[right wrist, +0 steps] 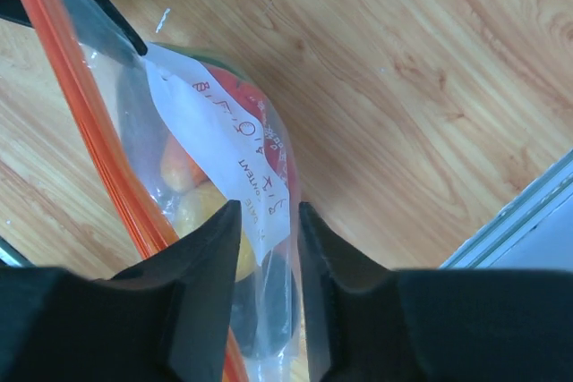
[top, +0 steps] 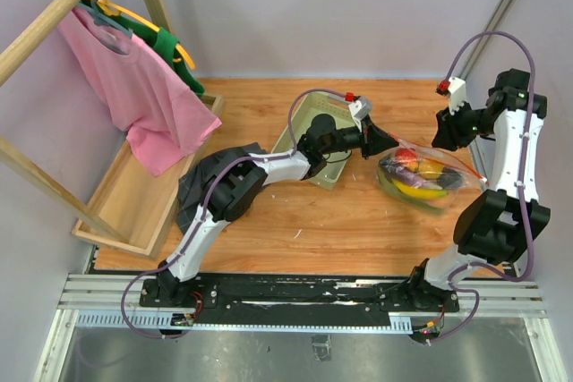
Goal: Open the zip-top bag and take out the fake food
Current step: Open the zipper of the food storage bag at the center of the board.
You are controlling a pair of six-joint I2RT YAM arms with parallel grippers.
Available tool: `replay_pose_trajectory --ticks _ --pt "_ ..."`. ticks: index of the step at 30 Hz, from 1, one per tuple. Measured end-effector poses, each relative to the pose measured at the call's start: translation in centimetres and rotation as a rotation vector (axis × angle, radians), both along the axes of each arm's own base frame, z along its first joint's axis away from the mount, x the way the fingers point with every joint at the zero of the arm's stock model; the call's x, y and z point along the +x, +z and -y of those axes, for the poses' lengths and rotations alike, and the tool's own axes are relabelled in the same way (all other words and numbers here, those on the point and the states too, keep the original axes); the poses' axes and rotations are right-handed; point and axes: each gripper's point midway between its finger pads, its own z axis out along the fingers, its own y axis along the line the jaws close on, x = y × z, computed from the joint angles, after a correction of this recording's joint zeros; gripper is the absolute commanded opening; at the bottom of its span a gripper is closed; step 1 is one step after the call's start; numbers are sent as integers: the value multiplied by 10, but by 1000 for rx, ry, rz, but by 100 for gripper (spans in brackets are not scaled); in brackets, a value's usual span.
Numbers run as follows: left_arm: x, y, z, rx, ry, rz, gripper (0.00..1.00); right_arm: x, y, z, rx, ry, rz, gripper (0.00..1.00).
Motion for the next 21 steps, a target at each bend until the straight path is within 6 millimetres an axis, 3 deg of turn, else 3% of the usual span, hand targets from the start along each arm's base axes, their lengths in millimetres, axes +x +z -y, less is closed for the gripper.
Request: replay_pose_trajectory --ticks 2,4,5,7,10,16,21 --pt "0 0 0 -3 -1 -7 0 0 -3 3 -13 -4 -6 18" --pt "-1 0 0 -2 -2 -12 0 0 -4 4 -21 -8 -9 18" --pt "-1 -1 0 -2 -2 -15 0 0 -4 5 -24 -9 -10 22" --pt "-1 -1 -1 -2 -3 -19 0 0 -4 6 -30 -10 -10 40" --pt "-1 -2 -1 -1 -4 -26 0 1 3 7 -29 -15 3 54" --pt "-2 -2 -1 -2 -7 -42 0 -4 37 -6 4 26 96 71" --pt "-3 -6 -1 2 -10 -64 0 -19 47 -20 32 84 121 71"
